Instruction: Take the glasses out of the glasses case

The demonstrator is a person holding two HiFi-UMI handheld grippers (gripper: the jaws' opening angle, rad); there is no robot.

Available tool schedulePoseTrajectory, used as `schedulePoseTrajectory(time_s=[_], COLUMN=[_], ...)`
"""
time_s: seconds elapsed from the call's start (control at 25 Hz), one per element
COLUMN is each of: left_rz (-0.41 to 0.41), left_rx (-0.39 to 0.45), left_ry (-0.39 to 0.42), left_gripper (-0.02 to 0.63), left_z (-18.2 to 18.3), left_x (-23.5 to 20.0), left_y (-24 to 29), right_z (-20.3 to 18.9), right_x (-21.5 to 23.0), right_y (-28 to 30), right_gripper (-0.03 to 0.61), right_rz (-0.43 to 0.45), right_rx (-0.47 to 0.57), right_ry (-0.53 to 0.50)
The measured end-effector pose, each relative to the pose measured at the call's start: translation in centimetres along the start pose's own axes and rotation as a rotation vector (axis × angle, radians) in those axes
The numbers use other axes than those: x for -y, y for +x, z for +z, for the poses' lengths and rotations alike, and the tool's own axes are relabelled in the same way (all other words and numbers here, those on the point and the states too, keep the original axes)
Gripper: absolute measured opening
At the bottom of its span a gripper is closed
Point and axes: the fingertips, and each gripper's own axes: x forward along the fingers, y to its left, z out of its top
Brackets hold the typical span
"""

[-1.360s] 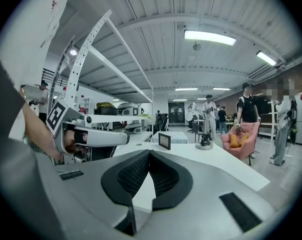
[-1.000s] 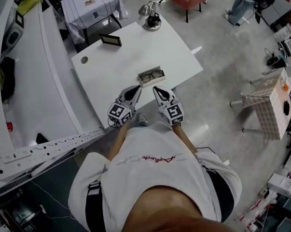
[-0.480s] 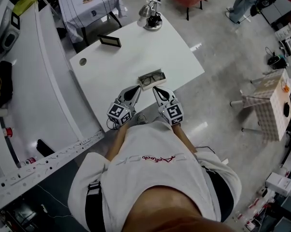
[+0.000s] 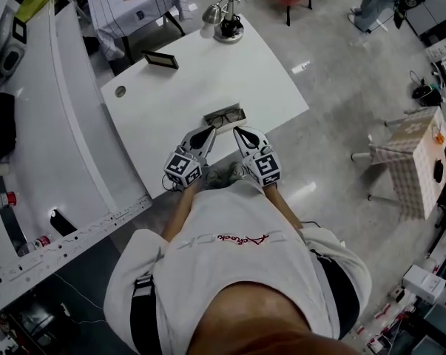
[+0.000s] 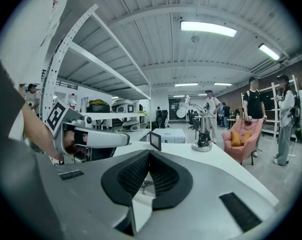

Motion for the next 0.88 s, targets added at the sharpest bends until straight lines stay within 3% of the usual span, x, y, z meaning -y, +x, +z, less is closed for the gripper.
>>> schedulePoseTrajectory(time_s=[0.36,0.88], left_rz=[0.050,0.115], left_rx=[-0.045,-0.112], left_ry=[-0.060,-0.180], left_gripper=[-0.009,-0.009], left_z=[-2.7,-8.3], left_x=[0.3,0.8], left_y=[-0.9,-3.2], right_z=[-2.7,-10.3], right_x=[-0.6,-3.3], right_y=[-0.3,-2.0], right_gripper=[-0.006,-0.006], right_rz=[0.042,0.101], right_rx=[-0.060,-0.223], right_ry=[0.048,0.147])
